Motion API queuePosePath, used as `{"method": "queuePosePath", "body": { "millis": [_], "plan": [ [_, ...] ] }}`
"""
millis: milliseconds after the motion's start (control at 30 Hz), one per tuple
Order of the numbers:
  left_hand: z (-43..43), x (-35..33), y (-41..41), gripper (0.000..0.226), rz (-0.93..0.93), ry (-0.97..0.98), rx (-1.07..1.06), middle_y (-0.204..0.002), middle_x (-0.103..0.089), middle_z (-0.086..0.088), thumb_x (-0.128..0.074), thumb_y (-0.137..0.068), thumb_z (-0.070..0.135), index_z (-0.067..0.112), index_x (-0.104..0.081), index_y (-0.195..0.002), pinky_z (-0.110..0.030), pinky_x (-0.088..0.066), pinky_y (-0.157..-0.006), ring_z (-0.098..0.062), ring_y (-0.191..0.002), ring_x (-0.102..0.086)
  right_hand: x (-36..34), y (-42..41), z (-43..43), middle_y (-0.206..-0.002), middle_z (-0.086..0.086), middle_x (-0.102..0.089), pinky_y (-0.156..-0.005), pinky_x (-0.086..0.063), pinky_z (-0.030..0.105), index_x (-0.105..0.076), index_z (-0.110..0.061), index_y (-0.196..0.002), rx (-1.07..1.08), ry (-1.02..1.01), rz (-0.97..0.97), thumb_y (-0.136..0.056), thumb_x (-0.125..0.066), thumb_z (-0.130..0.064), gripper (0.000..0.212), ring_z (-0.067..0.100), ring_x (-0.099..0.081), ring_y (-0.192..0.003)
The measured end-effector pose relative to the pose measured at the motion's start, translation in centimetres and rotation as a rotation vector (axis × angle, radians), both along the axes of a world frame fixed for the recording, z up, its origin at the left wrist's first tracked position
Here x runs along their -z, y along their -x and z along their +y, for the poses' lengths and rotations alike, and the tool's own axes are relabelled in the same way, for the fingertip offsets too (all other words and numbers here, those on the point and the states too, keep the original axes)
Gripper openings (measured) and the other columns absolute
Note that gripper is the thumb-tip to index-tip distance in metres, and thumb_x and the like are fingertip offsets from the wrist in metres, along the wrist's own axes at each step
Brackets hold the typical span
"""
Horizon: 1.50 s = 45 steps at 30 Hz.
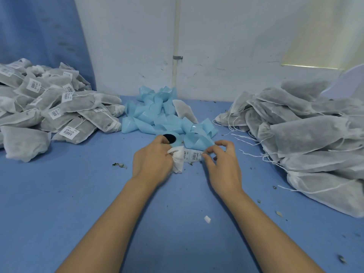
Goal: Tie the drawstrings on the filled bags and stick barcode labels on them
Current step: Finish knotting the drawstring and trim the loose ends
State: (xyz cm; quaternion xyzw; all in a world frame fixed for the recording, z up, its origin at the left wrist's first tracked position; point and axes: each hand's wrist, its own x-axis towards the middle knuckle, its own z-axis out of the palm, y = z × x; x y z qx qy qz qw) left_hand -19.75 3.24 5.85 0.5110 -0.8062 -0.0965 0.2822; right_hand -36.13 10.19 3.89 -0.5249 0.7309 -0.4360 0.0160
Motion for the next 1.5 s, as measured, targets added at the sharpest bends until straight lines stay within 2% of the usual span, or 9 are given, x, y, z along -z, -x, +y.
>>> {"method": "queuePosePath", "body": {
  "millis": [200, 400, 500, 633, 767, 967, 1133, 1267, 1500],
  "plan": [
    [-0.9, 0.4, -0.4, 0.029, 0.132, -0.135, -0.077, -0.139, -0.043, 0.016, -0.040, -0.085, 0.009, 0.017, -0.068, -0.089, -0.028, -0.030, -0.068, -0.014, -0.089, -0.048, -0.3, 0.0, 0.2, -0.126, -0.010, -0.038, -0.066, -0.049, 0.035, -0.062, -0.022, -0.091, 0.052, -0.022, -0.034, -0.094, -0.057, -0.024, 0.006, 0.015, -0.056, -0.080],
    [-0.4, 0.7, -0.3, 0.022, 0.140, 0.003, 0.010, -0.141, -0.043, 0.022, -0.046, -0.084, 0.009, 0.016, -0.066, -0.078, -0.026, -0.028, -0.057, -0.012, -0.092, -0.054, -0.6, -0.2, 0.3, -0.131, -0.007, -0.038, -0.069, -0.051, 0.037, -0.063, -0.022, -0.094, 0.090, 0.017, -0.049, -0.096, -0.055, -0.021, 0.008, 0.016, -0.056, -0.082],
    [0.1, 1.1, 0.8, 0.031, 0.406, -0.128, 0.244, -0.125, -0.057, 0.019, -0.046, -0.082, -0.003, 0.018, -0.070, -0.082, -0.024, -0.038, -0.071, -0.012, -0.101, -0.057, -0.7, -0.4, 0.4, -0.132, -0.006, -0.037, -0.071, -0.051, 0.040, -0.064, -0.022, -0.097, 0.102, 0.044, -0.052, -0.096, -0.053, -0.019, 0.011, 0.017, -0.057, -0.080],
    [1.0, 1.4, 2.1, 0.035, 0.696, -0.317, 0.325, -0.087, -0.063, 0.010, -0.044, -0.075, -0.010, 0.018, -0.066, -0.078, -0.020, -0.043, -0.072, -0.012, -0.085, -0.058, -0.8, -0.6, 0.5, -0.117, -0.005, -0.037, -0.070, -0.051, 0.040, -0.065, -0.022, -0.103, 0.096, 0.119, -0.053, -0.096, -0.053, -0.016, 0.016, 0.018, -0.056, -0.073],
    [1.1, 1.4, 2.1, 0.030, 0.741, -0.327, 0.388, -0.089, -0.065, 0.009, -0.046, -0.078, -0.003, 0.017, -0.067, -0.081, -0.019, -0.045, -0.074, -0.005, -0.083, -0.060, -0.9, -0.9, 0.6, -0.108, -0.007, -0.051, -0.074, -0.048, 0.025, -0.053, -0.024, -0.126, -0.024, 0.193, -0.173, -0.094, -0.056, -0.013, 0.033, -0.002, -0.055, -0.079],
    [1.3, 1.2, 1.9, 0.046, 0.822, -0.374, 0.485, -0.074, -0.068, 0.018, -0.043, -0.084, -0.013, 0.026, -0.068, -0.081, -0.011, -0.042, -0.065, 0.006, -0.068, -0.058, -0.5, -0.9, 0.3, -0.114, -0.003, -0.066, -0.091, -0.048, 0.027, -0.059, -0.013, -0.119, -0.122, 0.072, -0.229, -0.092, -0.059, -0.009, 0.027, 0.010, -0.061, -0.105],
    [1.4, 1.1, 1.9, 0.049, 0.794, -0.416, 0.487, -0.067, -0.067, 0.019, -0.043, -0.083, -0.014, 0.028, -0.069, -0.081, -0.008, -0.041, -0.064, 0.007, -0.063, -0.057, -0.5, -0.8, 0.3, -0.106, -0.005, -0.070, -0.079, -0.046, 0.009, -0.067, -0.012, -0.113, -0.209, 0.073, -0.307, -0.092, -0.057, -0.005, 0.023, 0.005, -0.064, -0.095],
    [1.6, 1.1, 1.8, 0.050, 0.791, -0.435, 0.482, -0.069, -0.068, 0.019, -0.042, -0.079, -0.014, 0.027, -0.071, -0.081, -0.007, -0.042, -0.065, 0.006, -0.069, -0.059, -0.6, -0.8, 0.3, -0.099, -0.004, -0.071, -0.077, -0.045, 0.010, -0.068, -0.011, -0.108, -0.223, 0.093, -0.333, -0.092, -0.059, -0.009, 0.018, 0.005, -0.064, -0.090],
    [1.8, 0.8, 1.8, 0.039, 0.780, -0.468, 0.480, -0.072, -0.070, 0.017, -0.043, -0.063, 0.010, 0.028, -0.072, -0.082, -0.008, -0.043, -0.066, 0.005, -0.071, -0.060, -0.6, -0.7, 0.2, -0.091, -0.006, -0.071, -0.074, -0.046, 0.010, -0.070, -0.011, -0.101, -0.212, 0.113, -0.391, -0.090, -0.063, -0.013, 0.013, 0.007, -0.065, -0.087]
  ]
}}
